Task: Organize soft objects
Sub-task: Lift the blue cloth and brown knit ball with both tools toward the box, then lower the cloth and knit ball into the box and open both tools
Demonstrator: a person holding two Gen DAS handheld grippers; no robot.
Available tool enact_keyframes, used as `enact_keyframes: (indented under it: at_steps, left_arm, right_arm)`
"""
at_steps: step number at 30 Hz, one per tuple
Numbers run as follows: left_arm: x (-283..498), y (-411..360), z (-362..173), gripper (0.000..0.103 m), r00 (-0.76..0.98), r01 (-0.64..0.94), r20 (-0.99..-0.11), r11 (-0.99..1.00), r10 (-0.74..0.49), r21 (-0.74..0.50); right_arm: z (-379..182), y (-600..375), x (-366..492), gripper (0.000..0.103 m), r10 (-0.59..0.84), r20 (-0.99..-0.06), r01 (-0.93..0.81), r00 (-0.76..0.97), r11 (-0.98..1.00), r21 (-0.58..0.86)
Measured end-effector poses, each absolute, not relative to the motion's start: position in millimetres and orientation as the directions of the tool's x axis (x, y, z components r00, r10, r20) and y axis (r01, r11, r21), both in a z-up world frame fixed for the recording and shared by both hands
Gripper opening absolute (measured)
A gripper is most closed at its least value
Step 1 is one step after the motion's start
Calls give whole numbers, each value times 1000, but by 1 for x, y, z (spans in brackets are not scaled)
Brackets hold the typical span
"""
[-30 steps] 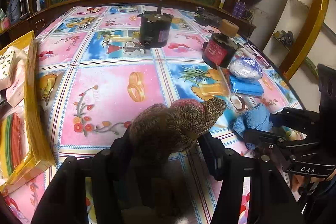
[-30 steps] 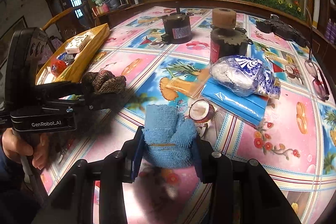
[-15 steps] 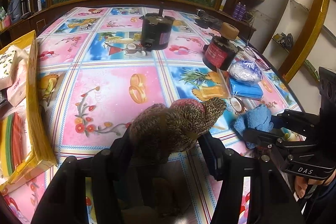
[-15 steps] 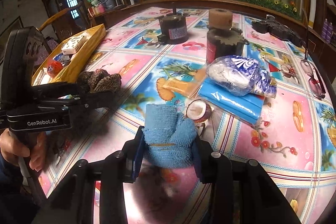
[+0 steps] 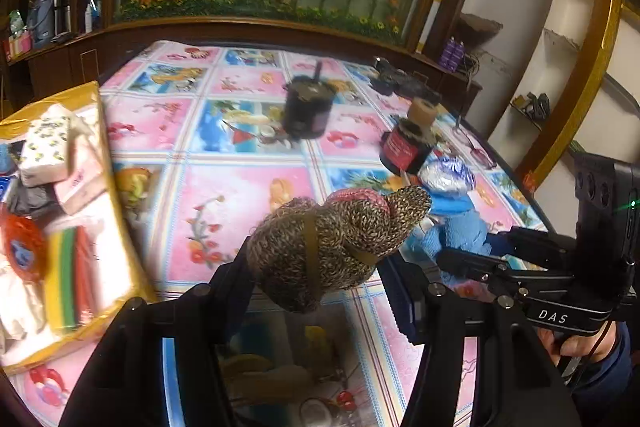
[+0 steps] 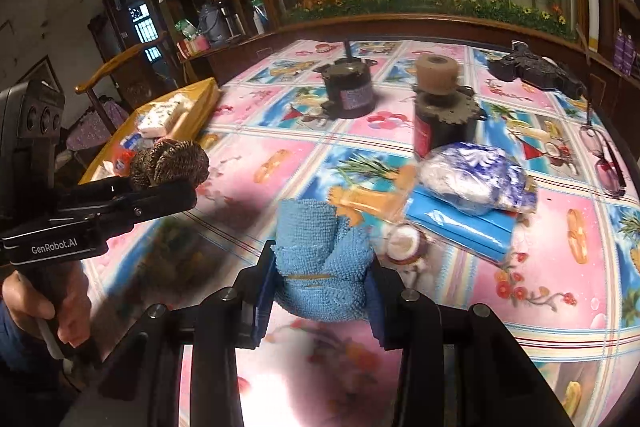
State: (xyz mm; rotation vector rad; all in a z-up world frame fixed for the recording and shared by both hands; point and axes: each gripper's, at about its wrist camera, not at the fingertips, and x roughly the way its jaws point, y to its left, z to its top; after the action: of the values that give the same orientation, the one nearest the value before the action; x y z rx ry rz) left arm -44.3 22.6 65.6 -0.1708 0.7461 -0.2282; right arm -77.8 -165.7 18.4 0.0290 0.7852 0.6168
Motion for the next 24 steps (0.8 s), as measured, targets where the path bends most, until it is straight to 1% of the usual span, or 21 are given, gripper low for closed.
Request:
enact_keyframes:
  at_steps: [7, 15, 21, 24]
  left_arm:
    - [-61, 71, 93, 58, 778, 62, -595, 967, -202, -247]
    - [-79, 148, 106, 58, 825, -101, -560, 956, -75, -277]
    - [-90, 207, 100, 59, 812, -252, -582, 923, 38, -291]
    - [-90, 229, 93, 59, 792, -296, -607, 907, 59, -299]
  right_arm:
    - [46, -121, -84, 43, 583, -633, -584, 509, 775, 243]
    - [67, -62, -83, 43, 633, -622, -639, 460, 723, 264]
    - [79, -10, -83, 43, 663, -617, -688, 424, 679, 256]
    - [82, 17, -80, 43, 671, -618, -703, 409, 664, 256]
